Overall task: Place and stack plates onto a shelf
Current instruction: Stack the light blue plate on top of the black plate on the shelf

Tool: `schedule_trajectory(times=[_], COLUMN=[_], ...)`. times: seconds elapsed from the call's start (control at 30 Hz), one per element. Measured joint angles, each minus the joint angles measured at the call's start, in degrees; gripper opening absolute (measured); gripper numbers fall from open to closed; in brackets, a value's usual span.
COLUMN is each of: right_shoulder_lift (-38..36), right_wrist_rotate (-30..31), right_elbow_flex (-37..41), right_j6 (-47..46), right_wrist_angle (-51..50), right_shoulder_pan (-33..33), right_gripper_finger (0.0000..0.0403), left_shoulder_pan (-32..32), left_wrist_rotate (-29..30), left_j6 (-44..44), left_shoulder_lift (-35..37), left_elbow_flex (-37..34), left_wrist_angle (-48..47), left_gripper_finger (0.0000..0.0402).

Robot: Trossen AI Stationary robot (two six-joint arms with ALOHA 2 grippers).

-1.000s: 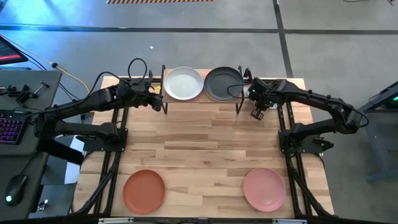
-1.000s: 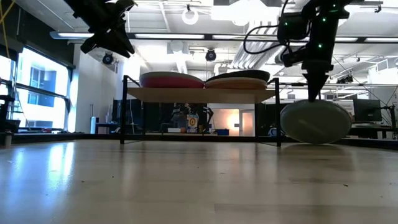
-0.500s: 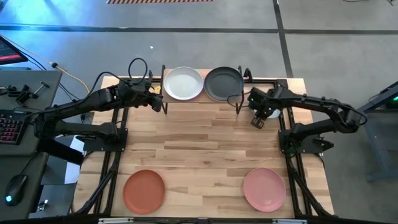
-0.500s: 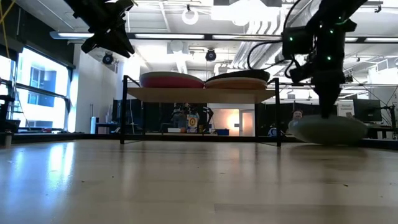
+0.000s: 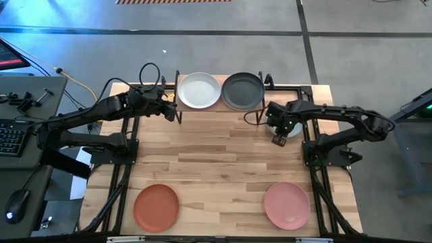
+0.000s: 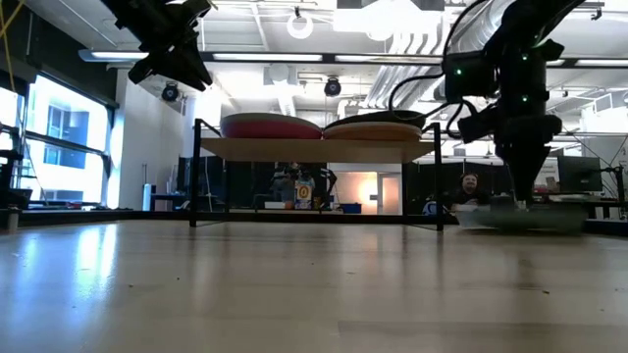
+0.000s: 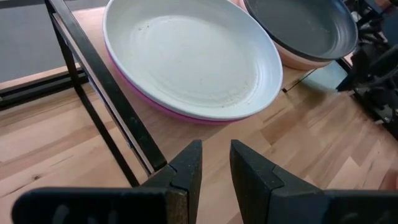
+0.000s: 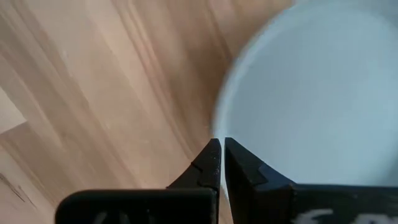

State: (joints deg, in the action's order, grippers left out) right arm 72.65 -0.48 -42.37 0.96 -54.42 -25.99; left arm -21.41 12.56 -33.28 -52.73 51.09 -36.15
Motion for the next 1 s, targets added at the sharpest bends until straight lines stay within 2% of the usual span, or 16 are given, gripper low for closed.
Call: schedule_trajectory(times=[0.4, 0.63, 0.87, 1.0], right_shoulder_lift=[7.68, 7.76, 7.84, 7.86], right_wrist_rotate=[-0.01, -0.01, 1.52, 0.76], right_elbow_flex=[-1.13, -8.25, -8.35, -8.35], right_j6=[-2.10, -2.22, -3.85, -5.78], right_wrist_angle=[0.77, 2.51, 4.89, 4.17], right_shoulder_pan=[2.44, 2.42, 2.38, 2.38], right_gripper_finger=[0.0000, 0.0000, 0.0003, 0.0020], left_shoulder_pan=[0.00, 0.00, 0.00, 0.00], left_wrist_rotate=[0.00, 0.00, 0.00, 0.00], left_j6=[-1.08, -1.20, -2.16, -2.12], left_shoulder_lift=[0.00, 0.00, 0.00, 0.00], left_elbow_flex=[-0.02, -0.02, -0.02, -0.02], left_wrist_angle=[0.05, 0.07, 0.05, 0.05], left_gripper_finger=[0.0072, 0.0072, 0.0072, 0.0072])
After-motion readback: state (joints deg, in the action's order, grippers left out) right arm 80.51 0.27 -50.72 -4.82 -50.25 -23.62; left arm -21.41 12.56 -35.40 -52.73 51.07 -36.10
